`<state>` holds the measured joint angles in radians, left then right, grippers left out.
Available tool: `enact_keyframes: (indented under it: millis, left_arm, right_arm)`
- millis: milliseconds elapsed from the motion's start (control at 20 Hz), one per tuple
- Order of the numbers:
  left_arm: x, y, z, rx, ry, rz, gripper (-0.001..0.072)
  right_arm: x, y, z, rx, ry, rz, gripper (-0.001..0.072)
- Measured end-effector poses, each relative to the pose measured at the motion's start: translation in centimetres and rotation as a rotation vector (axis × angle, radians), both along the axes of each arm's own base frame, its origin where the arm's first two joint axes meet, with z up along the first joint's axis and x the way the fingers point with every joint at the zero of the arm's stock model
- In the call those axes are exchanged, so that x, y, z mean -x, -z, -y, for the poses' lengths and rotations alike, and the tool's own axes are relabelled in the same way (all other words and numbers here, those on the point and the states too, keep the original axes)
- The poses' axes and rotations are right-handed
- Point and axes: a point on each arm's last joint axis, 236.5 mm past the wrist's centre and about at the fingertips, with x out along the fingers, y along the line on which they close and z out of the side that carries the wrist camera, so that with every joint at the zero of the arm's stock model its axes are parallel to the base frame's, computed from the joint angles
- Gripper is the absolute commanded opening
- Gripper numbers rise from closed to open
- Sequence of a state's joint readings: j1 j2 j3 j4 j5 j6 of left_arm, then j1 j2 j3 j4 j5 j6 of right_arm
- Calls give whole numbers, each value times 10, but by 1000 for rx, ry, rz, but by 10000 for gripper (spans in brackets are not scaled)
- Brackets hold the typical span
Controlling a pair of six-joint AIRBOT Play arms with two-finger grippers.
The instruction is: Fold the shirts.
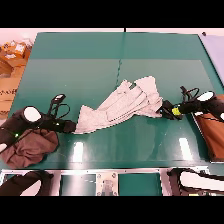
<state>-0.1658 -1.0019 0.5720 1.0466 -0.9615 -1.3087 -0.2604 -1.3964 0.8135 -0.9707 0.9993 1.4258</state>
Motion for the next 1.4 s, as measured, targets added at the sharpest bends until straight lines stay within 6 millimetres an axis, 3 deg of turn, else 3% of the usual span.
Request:
enact_keyframes:
  millis: [50, 250, 350, 450, 600, 750, 900, 950, 1050, 1200, 1300, 1400]
  left_arm:
    - [0, 0, 0, 0, 0, 0, 21]
    - [-7, -8, -1, -8, 7, 26, 20]
    - [-26, -32, -2, -23, 20, 91, 20]
    - [-53, -78, -7, -53, 40, 204, 20]
    - [-97, -192, -16, -105, 50, 469, 20]
    - [-112, -341, -21, -103, 22, 800, 20]
    - [-80, -477, -23, -61, 10, 1109, 20]
    - [-62, -514, -24, -46, 13, 1197, 20]
    - [-27, -565, -23, -14, 26, 1332, 21]
    - [1, -591, -21, -4, 54, 1410, 20]
    - [3, -590, -19, -6, 72, 1408, 21]
    - [-11, -576, -17, -15, 79, 1372, 20]
  right_arm:
    - [-3, 2, -4, -8, -8, 11, 10]
    - [-24, -11, -14, -29, -34, 90, 8]
    - [-40, -44, -16, -44, -59, 165, 9]
    - [-60, -104, -11, -54, -65, 293, 9]
    - [-75, -227, 5, -44, -37, 544, 9]
    - [-54, -366, 27, 50, 18, 838, 9]
    - [-2, -482, 27, 182, 60, 1107, 10]
    - [19, -514, 21, 227, 66, 1189, 10]
    - [55, -561, 7, 292, 83, 1323, 9]
    - [90, -597, -11, 340, 95, 1438, 10]
    - [95, -601, -12, 346, 108, 1451, 9]
    - [89, -591, -7, 329, 124, 1427, 10]
